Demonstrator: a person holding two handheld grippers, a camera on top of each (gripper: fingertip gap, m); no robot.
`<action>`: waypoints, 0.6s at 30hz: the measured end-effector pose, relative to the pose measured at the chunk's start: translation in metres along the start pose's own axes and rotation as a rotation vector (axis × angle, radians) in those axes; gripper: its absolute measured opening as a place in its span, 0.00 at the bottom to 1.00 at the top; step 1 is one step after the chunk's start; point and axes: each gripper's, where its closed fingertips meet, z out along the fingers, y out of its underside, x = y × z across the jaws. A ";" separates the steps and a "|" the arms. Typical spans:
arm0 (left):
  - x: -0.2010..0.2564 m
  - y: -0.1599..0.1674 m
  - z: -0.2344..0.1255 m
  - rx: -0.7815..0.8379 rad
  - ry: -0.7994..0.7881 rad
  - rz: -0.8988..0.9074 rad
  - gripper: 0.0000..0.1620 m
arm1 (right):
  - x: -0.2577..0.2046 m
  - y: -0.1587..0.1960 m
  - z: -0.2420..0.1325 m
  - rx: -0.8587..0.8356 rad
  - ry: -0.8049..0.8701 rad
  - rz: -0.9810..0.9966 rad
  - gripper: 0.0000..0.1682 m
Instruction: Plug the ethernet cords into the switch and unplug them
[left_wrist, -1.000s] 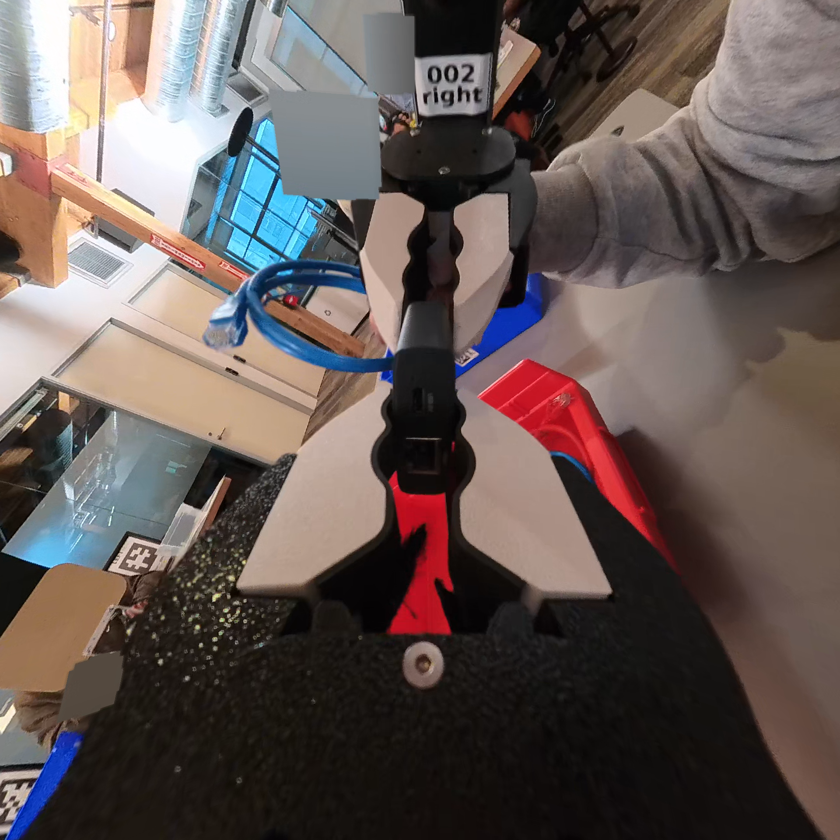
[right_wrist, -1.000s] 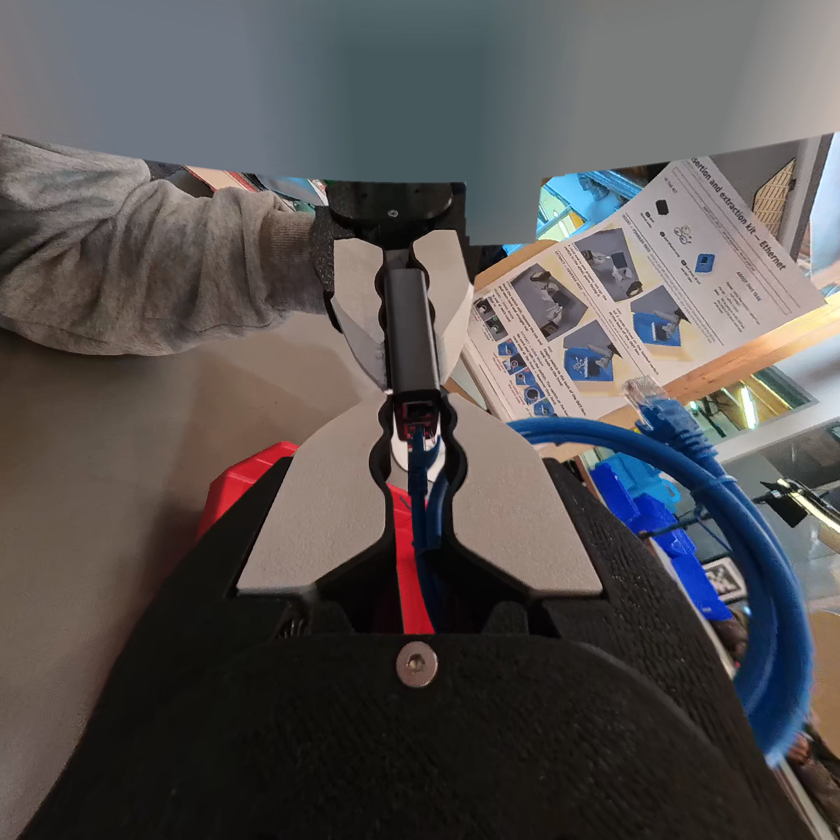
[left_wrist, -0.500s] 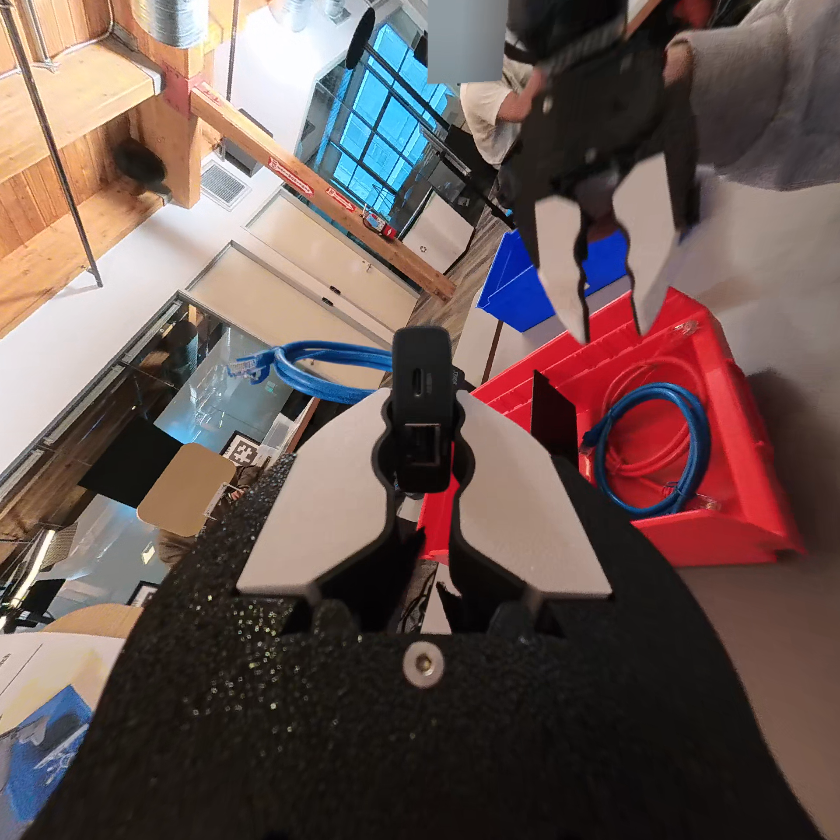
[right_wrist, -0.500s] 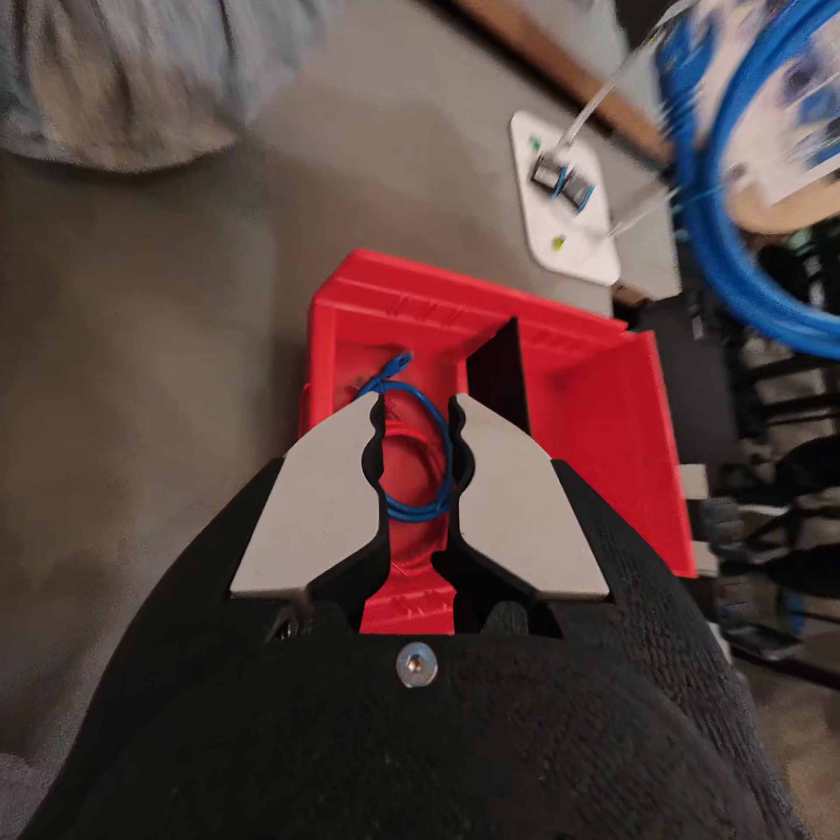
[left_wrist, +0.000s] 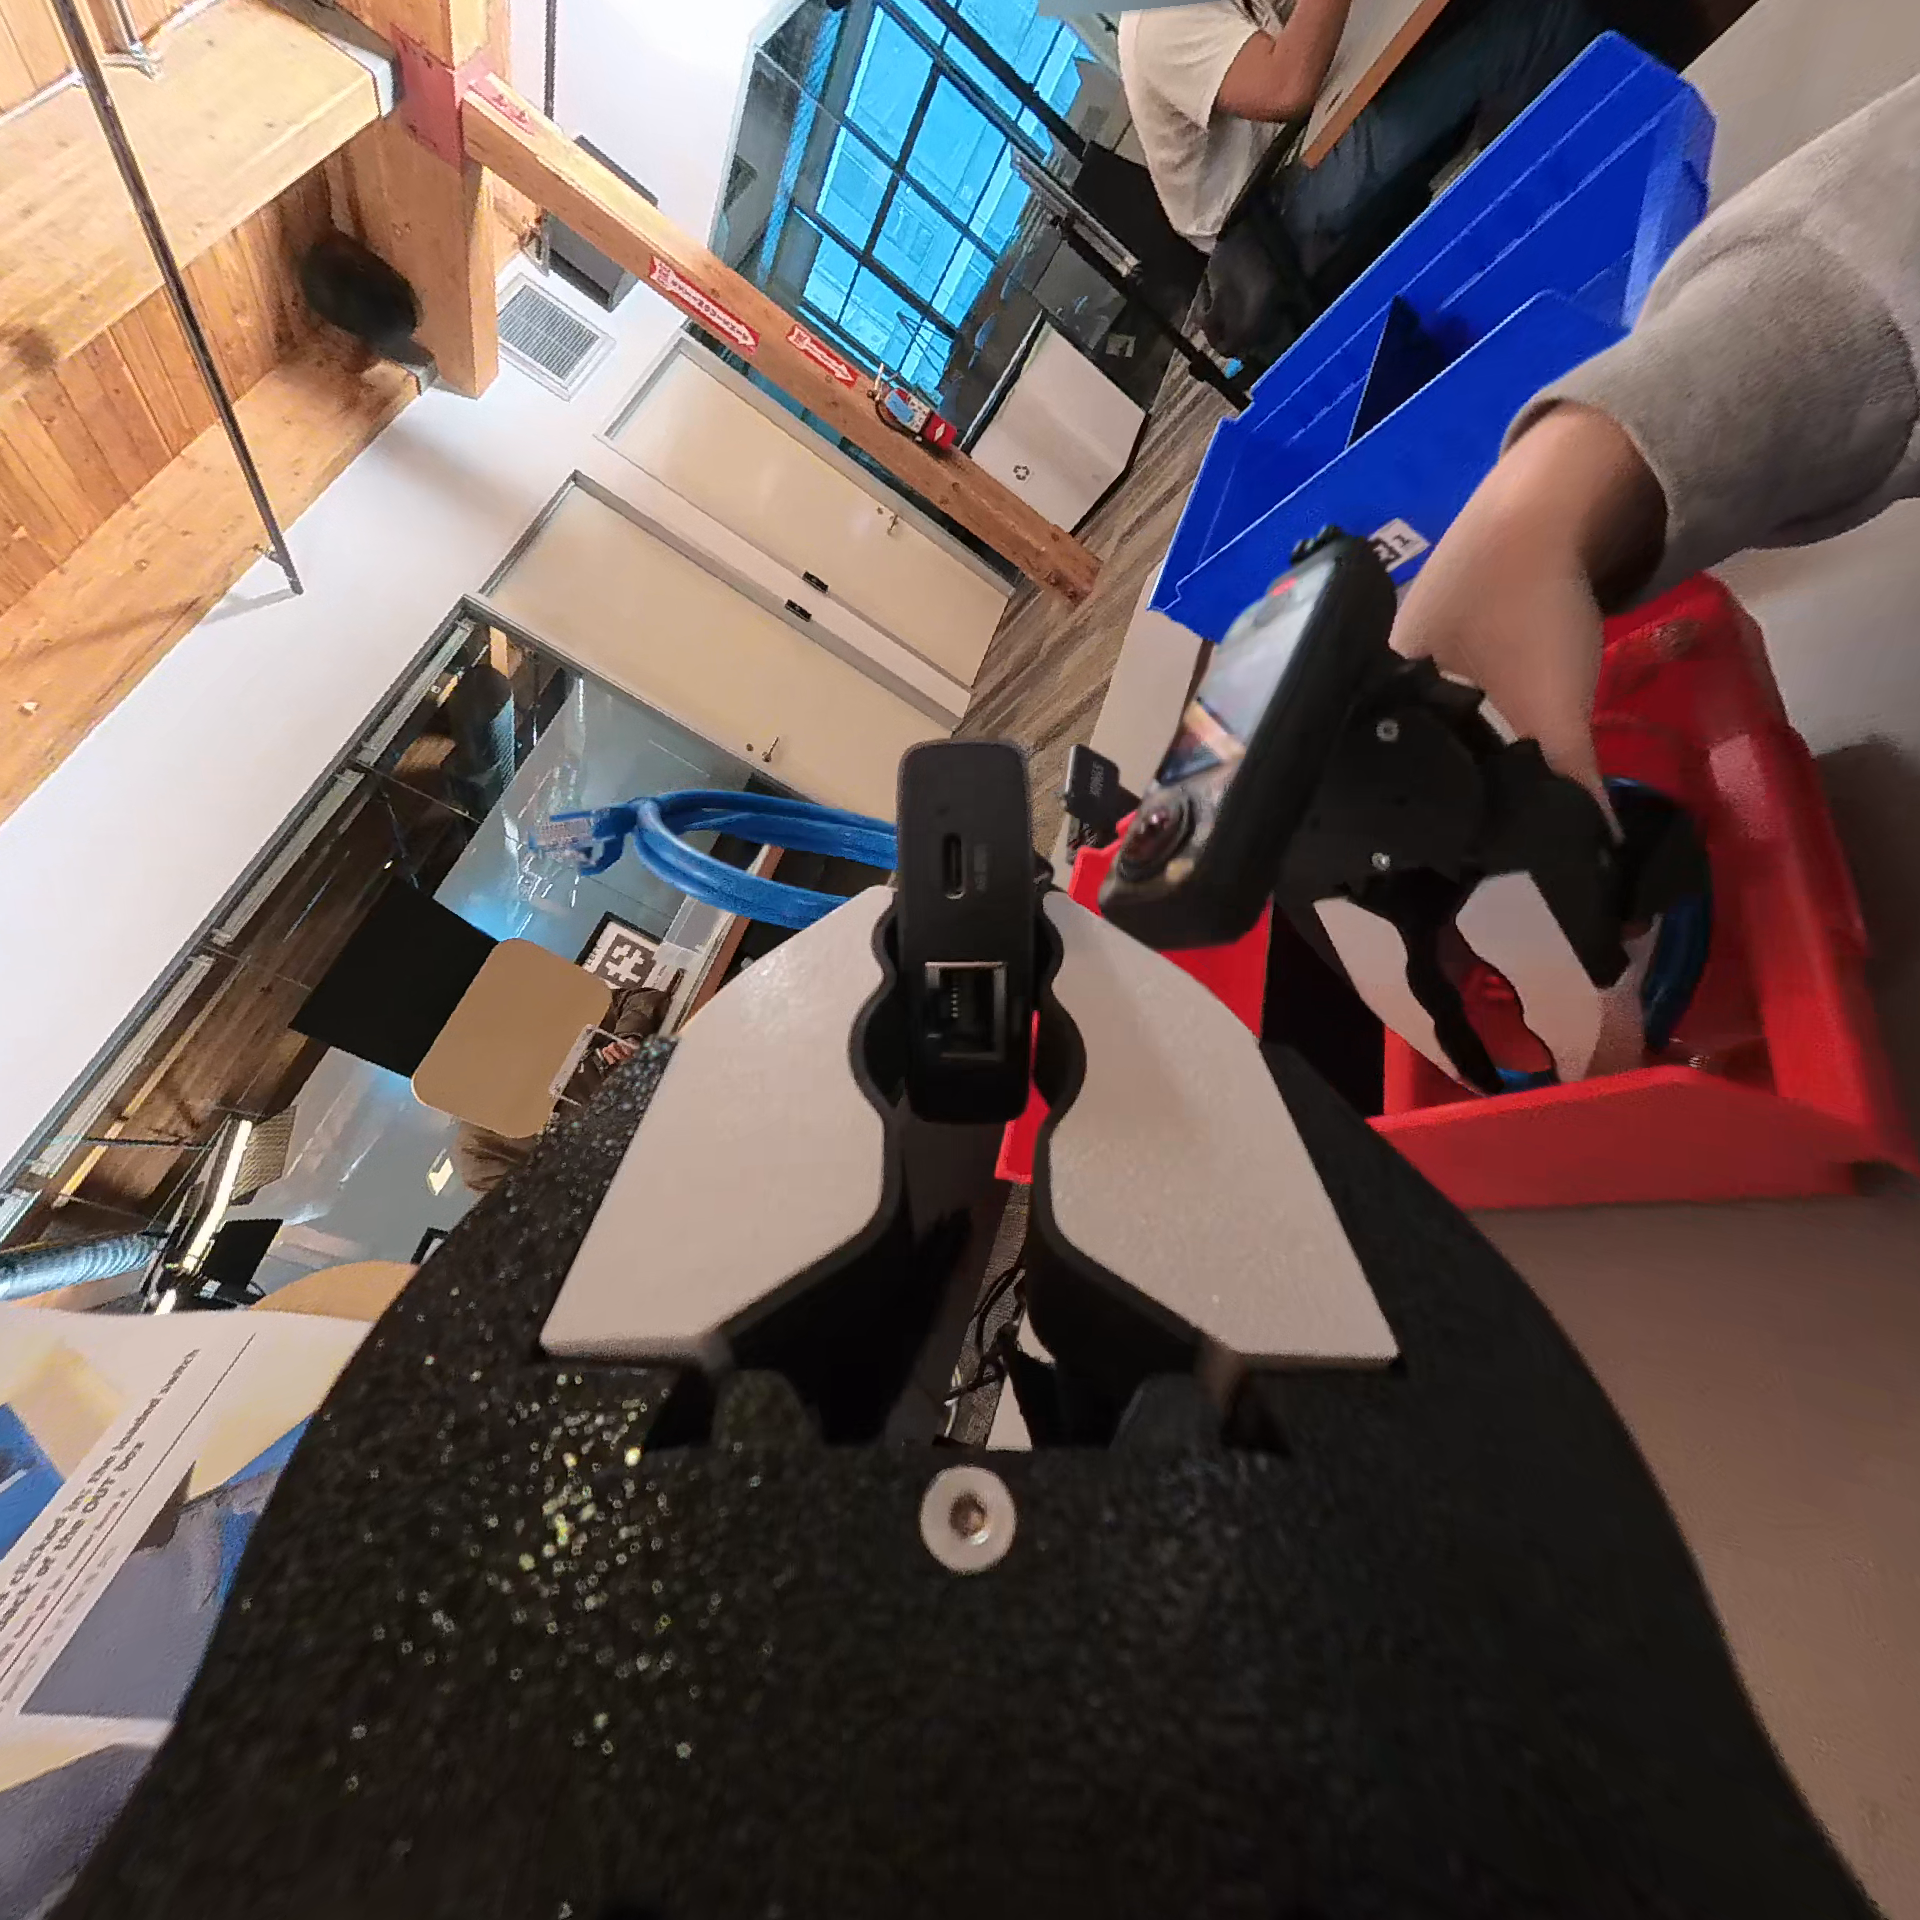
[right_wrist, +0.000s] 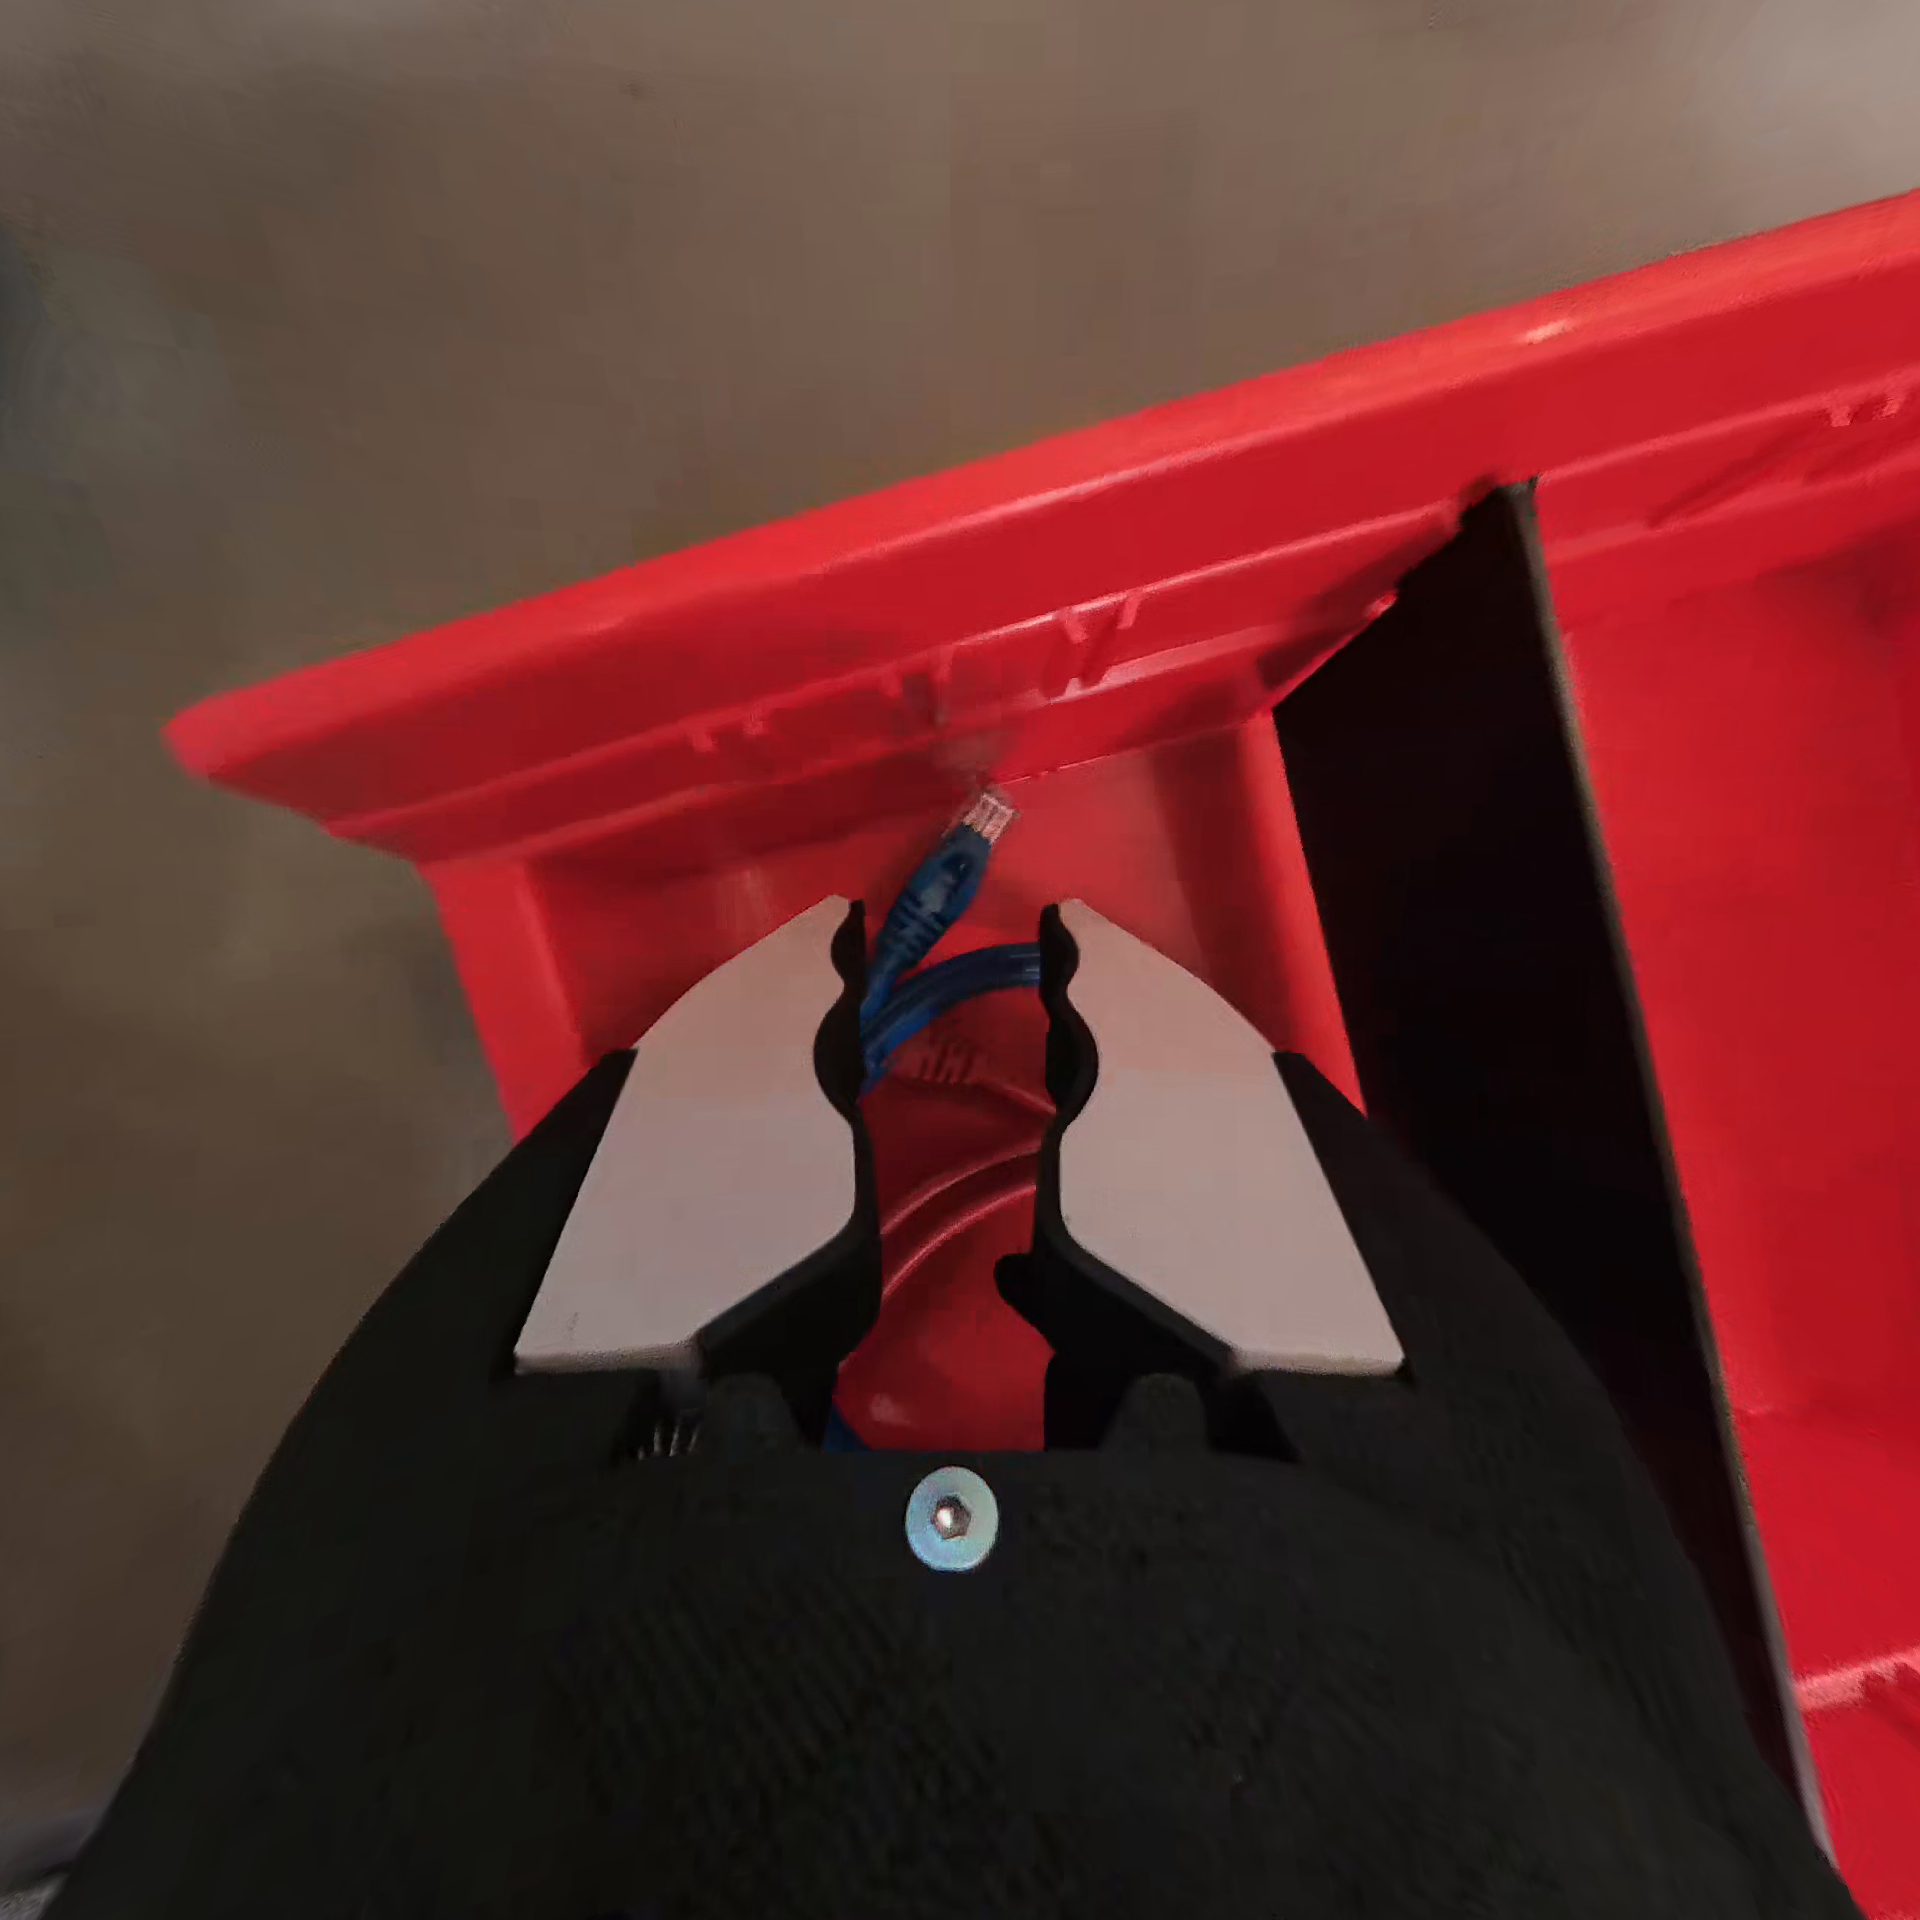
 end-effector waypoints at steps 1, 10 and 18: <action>-0.001 0.000 -0.002 0.001 -0.006 -0.002 0.14 | 0.001 0.001 0.004 -0.034 0.000 0.001 0.18; -0.010 -0.002 -0.017 0.031 -0.044 -0.019 0.13 | -0.006 0.013 0.019 -0.242 -0.101 0.048 0.18; -0.006 -0.003 -0.016 0.045 -0.020 -0.021 0.13 | -0.006 0.004 0.006 -0.077 -0.061 0.001 0.10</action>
